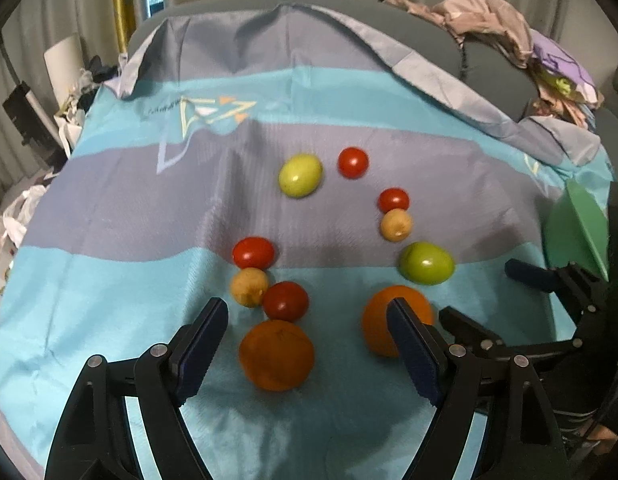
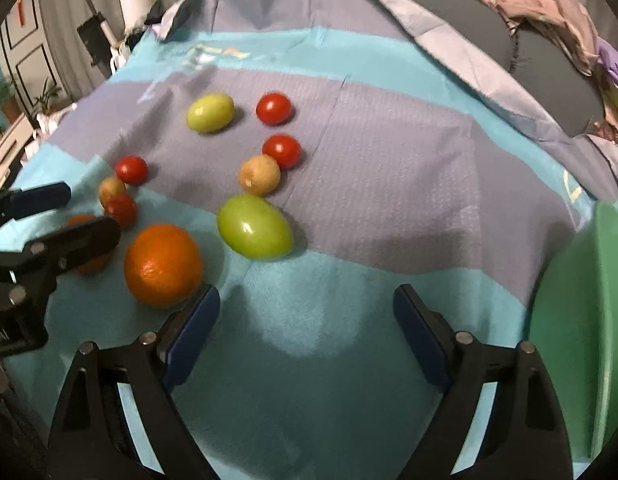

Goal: Organize fruits
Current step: 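Move both tools toward the two oranges on the cloth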

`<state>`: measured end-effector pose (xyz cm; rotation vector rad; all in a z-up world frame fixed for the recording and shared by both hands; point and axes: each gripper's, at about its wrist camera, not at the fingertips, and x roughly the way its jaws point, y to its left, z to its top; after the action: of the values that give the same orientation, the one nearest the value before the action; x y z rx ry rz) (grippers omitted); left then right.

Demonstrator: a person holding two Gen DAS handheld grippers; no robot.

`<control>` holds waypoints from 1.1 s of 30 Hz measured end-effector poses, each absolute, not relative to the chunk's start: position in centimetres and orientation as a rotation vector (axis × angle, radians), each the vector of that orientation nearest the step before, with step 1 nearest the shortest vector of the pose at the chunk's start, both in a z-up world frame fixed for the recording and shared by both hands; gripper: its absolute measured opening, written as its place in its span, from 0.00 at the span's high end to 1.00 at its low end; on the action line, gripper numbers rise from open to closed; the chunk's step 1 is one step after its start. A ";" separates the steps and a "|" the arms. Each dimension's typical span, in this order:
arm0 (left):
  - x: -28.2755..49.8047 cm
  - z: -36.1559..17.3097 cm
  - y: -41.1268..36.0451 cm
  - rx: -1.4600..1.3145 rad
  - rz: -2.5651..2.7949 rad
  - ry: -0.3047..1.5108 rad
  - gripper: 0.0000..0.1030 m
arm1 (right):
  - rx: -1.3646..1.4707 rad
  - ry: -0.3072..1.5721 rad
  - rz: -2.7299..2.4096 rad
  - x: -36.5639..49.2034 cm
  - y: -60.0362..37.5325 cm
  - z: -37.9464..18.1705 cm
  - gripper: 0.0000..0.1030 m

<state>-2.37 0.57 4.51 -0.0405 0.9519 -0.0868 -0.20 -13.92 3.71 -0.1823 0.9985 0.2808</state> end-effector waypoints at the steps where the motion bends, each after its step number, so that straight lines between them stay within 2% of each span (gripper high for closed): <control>1: -2.6 4.8 0.6 -0.044 -0.092 0.943 0.20 | -0.169 0.984 0.285 -0.3 -14.1 4.2 0.14; 8: -2.8 6.1 0.8 -0.053 -0.112 0.918 0.25 | -0.062 0.860 0.219 -1.3 -15.2 8.0 0.19; 10: -2.9 6.0 0.6 -0.052 -0.111 0.920 0.25 | -0.060 0.859 0.211 -1.2 -15.3 8.3 0.30; 12: -3.0 6.1 0.5 -0.055 -0.113 0.921 0.25 | -0.033 0.860 0.222 -1.1 -15.3 8.5 0.34; 21: -2.8 6.2 0.8 -0.109 -0.157 0.942 0.31 | 0.099 0.917 0.293 -0.6 -15.3 9.9 0.34; 30: -2.3 5.8 0.9 -0.170 -0.183 0.961 0.31 | 0.086 1.016 0.322 1.6 -13.6 9.7 0.33; 33: -2.3 5.6 0.7 -0.168 -0.197 0.973 0.35 | 0.131 1.024 0.353 1.7 -13.6 9.0 0.34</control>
<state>-2.27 0.65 5.65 -0.1683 0.9733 -0.1967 1.70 -13.57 9.03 0.1312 1.0245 0.3534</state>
